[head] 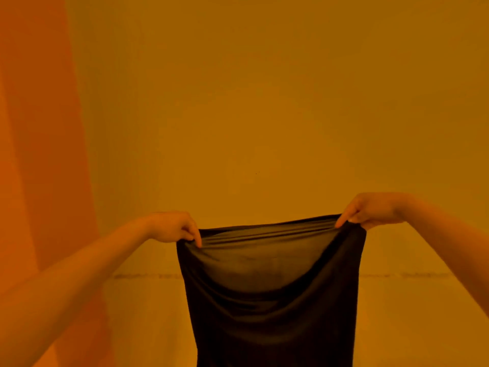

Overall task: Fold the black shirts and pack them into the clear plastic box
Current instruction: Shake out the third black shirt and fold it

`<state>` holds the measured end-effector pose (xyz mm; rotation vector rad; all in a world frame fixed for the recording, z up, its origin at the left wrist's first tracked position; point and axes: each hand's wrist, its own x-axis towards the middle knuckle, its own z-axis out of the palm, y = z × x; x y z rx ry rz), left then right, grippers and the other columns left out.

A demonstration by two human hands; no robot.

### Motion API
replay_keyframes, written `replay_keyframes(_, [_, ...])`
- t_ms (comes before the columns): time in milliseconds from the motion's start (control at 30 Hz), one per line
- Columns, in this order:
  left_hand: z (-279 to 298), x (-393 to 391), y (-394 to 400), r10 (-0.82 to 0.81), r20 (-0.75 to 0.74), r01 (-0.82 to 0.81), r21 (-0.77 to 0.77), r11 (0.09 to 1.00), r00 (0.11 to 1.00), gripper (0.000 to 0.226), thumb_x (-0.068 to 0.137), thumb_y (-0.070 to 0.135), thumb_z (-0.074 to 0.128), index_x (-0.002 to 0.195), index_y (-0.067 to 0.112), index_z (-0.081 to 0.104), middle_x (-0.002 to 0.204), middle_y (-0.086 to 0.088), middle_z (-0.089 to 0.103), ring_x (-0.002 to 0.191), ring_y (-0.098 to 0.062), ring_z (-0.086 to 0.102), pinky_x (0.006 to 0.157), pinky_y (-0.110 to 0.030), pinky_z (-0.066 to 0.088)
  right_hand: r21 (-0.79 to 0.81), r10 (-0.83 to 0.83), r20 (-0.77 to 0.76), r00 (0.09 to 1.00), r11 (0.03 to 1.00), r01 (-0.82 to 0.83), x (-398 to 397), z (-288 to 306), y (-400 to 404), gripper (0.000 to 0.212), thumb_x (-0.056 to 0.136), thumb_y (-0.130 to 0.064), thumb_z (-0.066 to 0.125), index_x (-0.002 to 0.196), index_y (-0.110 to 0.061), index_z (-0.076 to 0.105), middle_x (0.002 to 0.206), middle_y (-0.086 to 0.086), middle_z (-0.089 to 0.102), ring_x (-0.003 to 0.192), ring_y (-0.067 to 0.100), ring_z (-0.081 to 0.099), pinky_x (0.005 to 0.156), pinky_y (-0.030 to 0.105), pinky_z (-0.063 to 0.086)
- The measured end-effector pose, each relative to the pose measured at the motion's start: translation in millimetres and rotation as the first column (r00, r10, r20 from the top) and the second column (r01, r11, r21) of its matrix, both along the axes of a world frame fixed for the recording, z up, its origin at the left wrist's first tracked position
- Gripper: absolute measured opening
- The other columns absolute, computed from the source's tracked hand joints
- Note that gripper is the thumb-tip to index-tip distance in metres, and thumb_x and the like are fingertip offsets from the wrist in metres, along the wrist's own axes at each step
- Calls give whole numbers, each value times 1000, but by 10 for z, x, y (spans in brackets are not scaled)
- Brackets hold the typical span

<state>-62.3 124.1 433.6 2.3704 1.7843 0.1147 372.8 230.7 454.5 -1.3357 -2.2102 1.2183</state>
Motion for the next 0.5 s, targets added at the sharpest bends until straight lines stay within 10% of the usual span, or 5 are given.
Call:
replay_keyframes(300, [-67, -112, 41, 5, -359, 4, 26, 1000, 933, 17, 90, 28, 57, 100, 21, 69, 89, 17, 52, 90, -2, 49, 86, -24, 43, 108, -34, 97, 995, 994, 23, -82, 37, -65, 16, 60, -13, 65, 69, -20, 77, 72, 13, 61, 56, 13, 62, 56, 20, 53])
replay_keyframes(500, [-33, -205, -40, 4, -302, -5, -2, 1000, 953, 35, 71, 37, 76, 99, 17, 69, 87, 12, 53, 73, 2, 48, 65, -14, 37, 144, -11, 170, 985, 989, -14, -106, 86, -46, 27, 77, 16, 61, 73, -8, 73, 64, 13, 69, 52, 17, 66, 53, 20, 53])
